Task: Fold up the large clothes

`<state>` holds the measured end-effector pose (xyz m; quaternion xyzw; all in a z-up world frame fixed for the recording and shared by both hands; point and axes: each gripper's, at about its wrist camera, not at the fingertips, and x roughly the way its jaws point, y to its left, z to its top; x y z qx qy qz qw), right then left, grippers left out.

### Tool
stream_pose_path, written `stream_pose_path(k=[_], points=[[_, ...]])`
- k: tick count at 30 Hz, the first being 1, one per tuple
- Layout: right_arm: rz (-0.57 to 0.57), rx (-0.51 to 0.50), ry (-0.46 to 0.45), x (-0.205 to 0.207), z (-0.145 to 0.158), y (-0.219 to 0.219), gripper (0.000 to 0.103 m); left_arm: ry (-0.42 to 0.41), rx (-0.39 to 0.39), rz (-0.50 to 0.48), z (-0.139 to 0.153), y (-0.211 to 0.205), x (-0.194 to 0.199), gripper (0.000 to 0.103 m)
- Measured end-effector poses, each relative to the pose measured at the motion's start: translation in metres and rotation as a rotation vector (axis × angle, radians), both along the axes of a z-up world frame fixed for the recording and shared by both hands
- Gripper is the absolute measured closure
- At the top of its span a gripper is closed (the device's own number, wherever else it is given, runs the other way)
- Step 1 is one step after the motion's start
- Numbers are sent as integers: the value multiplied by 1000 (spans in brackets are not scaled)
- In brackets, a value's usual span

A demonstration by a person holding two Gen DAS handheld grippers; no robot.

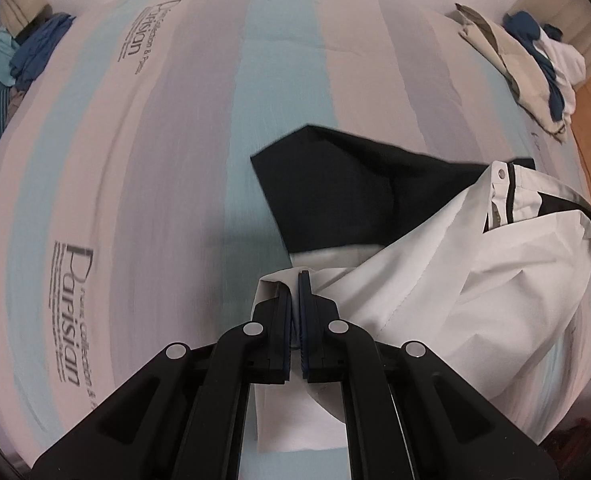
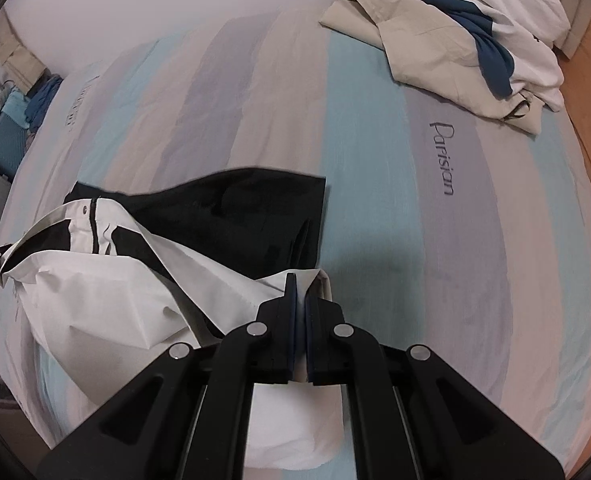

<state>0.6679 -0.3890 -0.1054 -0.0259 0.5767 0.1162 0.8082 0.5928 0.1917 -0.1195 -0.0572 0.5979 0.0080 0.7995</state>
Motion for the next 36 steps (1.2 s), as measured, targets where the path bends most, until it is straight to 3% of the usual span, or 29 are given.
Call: stream_pose_path(k=[12,24,36], points=[[-46,-53,38,60,-41,6,100,-17,20,15,-23,6,57,101],[-102,-77,49,82,-73,10,100,-46,65,33,-53,5,87,101],[-129,-128,81,96,-124,21,100,-35,109,34,-94,0,102,100]])
